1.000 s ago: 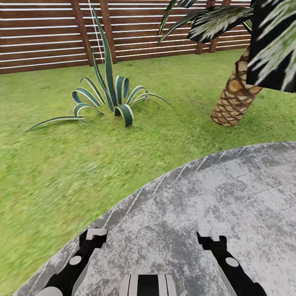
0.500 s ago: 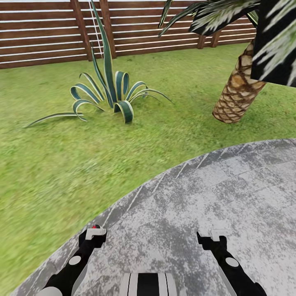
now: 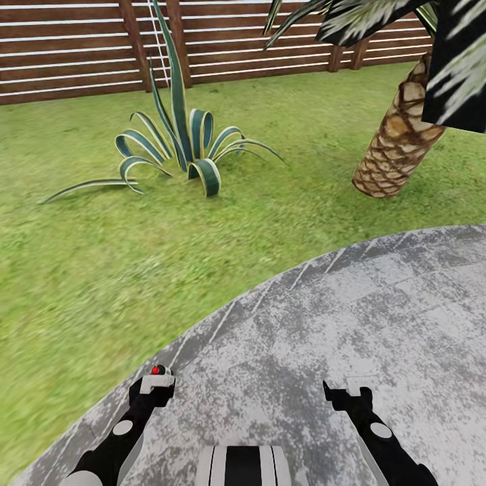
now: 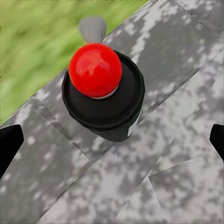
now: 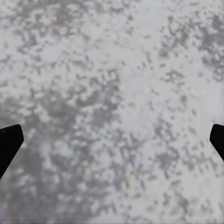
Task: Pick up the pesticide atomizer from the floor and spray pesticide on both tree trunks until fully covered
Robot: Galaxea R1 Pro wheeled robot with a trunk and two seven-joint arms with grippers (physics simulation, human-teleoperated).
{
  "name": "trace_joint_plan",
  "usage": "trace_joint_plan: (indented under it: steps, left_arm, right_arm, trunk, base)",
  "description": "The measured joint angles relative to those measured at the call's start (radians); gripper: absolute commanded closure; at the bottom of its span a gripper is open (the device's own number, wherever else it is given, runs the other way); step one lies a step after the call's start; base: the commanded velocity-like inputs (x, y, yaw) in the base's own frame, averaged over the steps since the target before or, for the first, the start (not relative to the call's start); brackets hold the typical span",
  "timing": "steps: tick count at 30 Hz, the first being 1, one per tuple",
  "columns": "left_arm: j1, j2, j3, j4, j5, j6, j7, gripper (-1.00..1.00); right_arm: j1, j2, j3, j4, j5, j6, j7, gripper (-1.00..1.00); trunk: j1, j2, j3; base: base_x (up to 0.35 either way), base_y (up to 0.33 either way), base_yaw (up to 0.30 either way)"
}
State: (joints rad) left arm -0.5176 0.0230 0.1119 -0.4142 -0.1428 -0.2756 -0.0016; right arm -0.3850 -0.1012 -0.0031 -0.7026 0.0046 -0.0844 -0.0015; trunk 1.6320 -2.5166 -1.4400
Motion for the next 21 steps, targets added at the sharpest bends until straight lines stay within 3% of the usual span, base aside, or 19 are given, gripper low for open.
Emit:
trace_joint_plan:
  steps: [21]
  left_arm:
    - [0.0, 0.0, 0.0, 0.0, -0.001, 0.001, 0.0, -1.0]
  right_arm:
    - [0.0, 0.0, 0.0, 0.0, 0.0, 0.0, 0.0, -1.0]
  trunk:
    - [0.0, 0.0, 0.0]
  base:
    - [0.04, 0.008, 0.007]
